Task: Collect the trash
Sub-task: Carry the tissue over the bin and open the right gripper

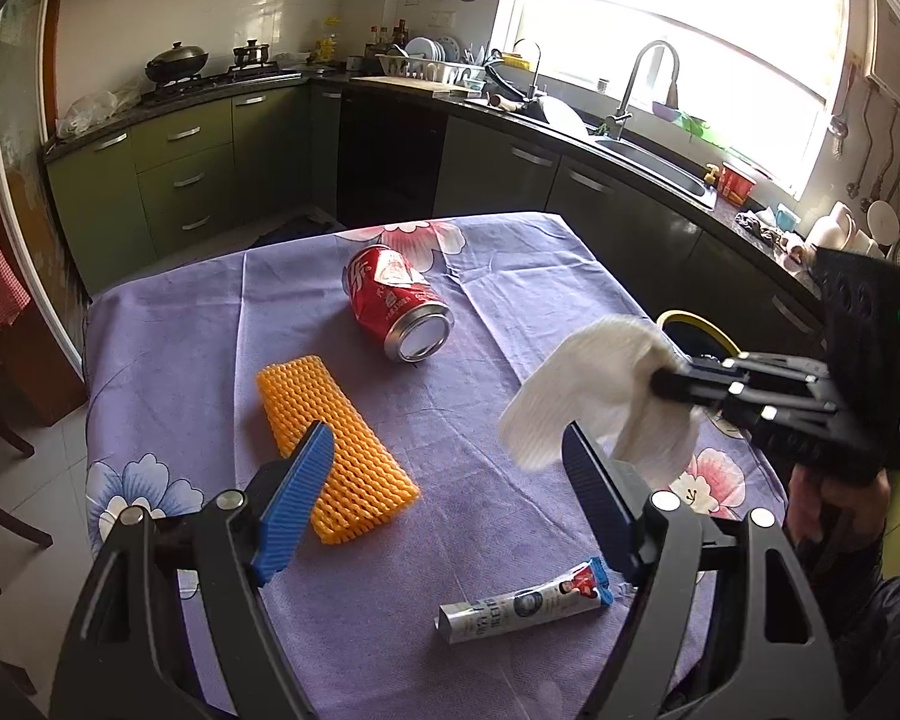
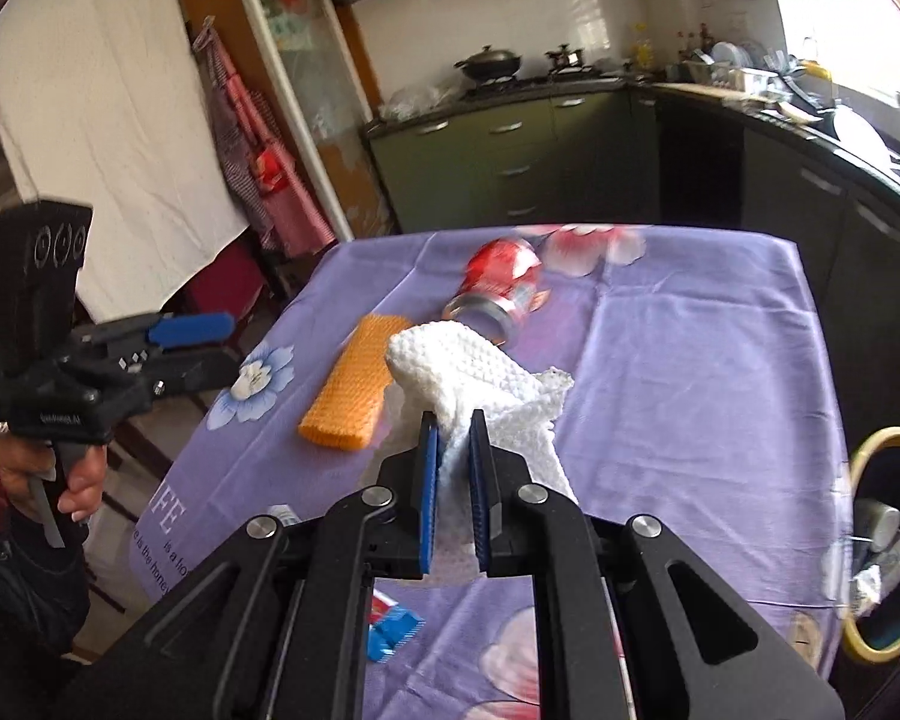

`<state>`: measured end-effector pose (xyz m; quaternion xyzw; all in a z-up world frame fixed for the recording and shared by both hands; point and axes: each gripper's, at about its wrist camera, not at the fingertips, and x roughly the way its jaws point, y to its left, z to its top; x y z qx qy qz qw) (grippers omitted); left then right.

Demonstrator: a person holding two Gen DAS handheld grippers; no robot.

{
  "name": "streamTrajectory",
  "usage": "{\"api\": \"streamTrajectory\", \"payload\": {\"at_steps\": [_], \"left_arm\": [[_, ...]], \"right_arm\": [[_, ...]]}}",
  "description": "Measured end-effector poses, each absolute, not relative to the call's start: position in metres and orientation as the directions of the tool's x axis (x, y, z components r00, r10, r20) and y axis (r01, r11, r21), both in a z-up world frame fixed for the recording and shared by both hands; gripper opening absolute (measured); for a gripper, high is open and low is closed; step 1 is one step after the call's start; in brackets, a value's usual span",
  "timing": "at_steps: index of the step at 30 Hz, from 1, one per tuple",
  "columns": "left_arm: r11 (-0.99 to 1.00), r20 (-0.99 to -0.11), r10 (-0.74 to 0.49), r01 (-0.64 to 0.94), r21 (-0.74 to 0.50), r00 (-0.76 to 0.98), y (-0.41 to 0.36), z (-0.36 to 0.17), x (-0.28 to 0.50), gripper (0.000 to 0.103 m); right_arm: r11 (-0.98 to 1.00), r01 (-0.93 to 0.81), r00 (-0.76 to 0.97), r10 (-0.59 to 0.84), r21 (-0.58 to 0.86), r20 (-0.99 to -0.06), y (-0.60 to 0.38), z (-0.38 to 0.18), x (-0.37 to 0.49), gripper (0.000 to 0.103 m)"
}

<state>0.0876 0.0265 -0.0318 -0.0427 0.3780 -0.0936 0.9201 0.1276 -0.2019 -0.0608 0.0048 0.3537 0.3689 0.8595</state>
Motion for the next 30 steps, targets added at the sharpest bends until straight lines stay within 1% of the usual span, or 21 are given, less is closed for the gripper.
{"api": "streamTrajectory", "payload": {"at_steps": [5,11,18,24,25,26,27,28,30], "left_arm": [[0.977,-0.69,-0.215,0.159,-0.145,0.691,0.021,-0.031,0.089,0.074],[0.973,-0.697,-0.227,0.184,-0.138,0.68,0.009,-0.033,0.096,0.075],[0.967,-0.706,-0.243,0.22,-0.126,0.666,-0.01,-0.034,0.103,0.075],[0.963,-0.714,-0.249,0.249,-0.107,0.655,-0.025,-0.033,0.105,0.075],[0.962,-0.714,-0.25,0.253,-0.105,0.654,-0.026,-0.033,0.104,0.075],[0.961,-0.715,-0.251,0.256,-0.103,0.653,-0.027,-0.032,0.105,0.075],[0.96,-0.715,-0.252,0.259,-0.102,0.652,-0.028,-0.032,0.105,0.075],[0.96,-0.715,-0.253,0.262,-0.101,0.651,-0.029,-0.032,0.104,0.075],[0.956,-0.715,-0.261,0.275,-0.1,0.649,-0.03,-0.032,0.103,0.075]], "right_arm": [[0.82,-0.52,0.59,0.546,0.237,-0.595,-0.258,-0.048,0.139,0.011],[0.94,-0.296,0.709,0.337,0.171,-0.62,-0.351,-0.047,0.159,0.011],[0.992,-0.049,0.718,0.114,0.112,-0.687,-0.447,-0.079,0.193,0.011],[0.992,0.074,0.663,0.031,0.106,-0.748,-0.498,-0.12,0.224,0.013],[0.991,0.089,0.651,0.014,0.095,-0.759,-0.502,-0.128,0.23,0.016],[0.991,0.103,0.641,-0.002,0.084,-0.767,-0.507,-0.136,0.237,0.03],[0.99,0.12,0.636,-0.019,0.074,-0.772,-0.511,-0.141,0.24,0.037],[0.989,0.138,0.63,-0.04,0.06,-0.776,-0.515,-0.146,0.243,0.05],[0.986,0.153,0.634,-0.047,0.065,-0.772,-0.52,-0.148,0.241,0.051]]}}
